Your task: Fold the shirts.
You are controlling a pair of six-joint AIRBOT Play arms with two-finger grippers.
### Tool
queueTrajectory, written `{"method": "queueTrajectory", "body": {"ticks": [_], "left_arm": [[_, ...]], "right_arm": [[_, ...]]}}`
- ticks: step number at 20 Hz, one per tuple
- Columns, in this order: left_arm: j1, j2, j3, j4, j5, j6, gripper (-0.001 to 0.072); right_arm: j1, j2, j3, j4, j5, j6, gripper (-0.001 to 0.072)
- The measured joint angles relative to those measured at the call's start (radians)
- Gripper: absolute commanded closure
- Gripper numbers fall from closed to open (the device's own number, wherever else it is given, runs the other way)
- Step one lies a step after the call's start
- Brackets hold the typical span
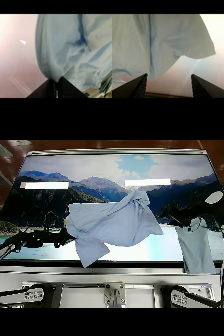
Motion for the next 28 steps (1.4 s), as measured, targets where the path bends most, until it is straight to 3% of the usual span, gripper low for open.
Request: {"method": "queueTrajectory", "body": {"ticks": [4, 9, 16, 19, 20, 21, 24, 28], "left_arm": [[-0.004, 0.022, 0.001, -0.013, -0.049, 0.026, 0.0674], [-0.004, 0.094, 0.002, -0.018, -0.092, 0.058, 0.0674], [-0.004, 0.153, 0.008, -0.061, -0.106, 0.066, 0.0673], [-0.004, 0.162, 0.026, -0.070, -0.108, 0.067, 0.0674], [-0.004, 0.163, 0.035, -0.070, -0.109, 0.067, 0.0674], [-0.004, 0.164, 0.045, -0.071, -0.109, 0.067, 0.0674], [-0.004, 0.167, 0.093, -0.073, -0.109, 0.067, 0.0677], [0.008, 0.211, 0.234, -0.069, -0.110, 0.064, 0.0678]], "right_arm": [[-0.072, 0.000, -0.129, 0.017, -0.011, -0.010, 0.0043], [-0.134, -0.004, -0.270, 0.087, -0.164, -0.005, 0.0043], [-0.069, -0.084, -0.318, 0.167, -0.343, 0.006, 0.0046], [-0.029, -0.097, -0.321, 0.189, -0.436, 0.010, 0.0256], [-0.019, -0.100, -0.322, 0.193, -0.468, 0.012, 0.0418], [-0.013, -0.101, -0.322, 0.199, -0.491, 0.019, 0.0659], [-0.002, -0.096, -0.319, 0.224, -0.527, 0.015, 0.0653], [0.003, 0.008, -0.248, 0.243, -0.496, -0.108, 0.0653]]}}
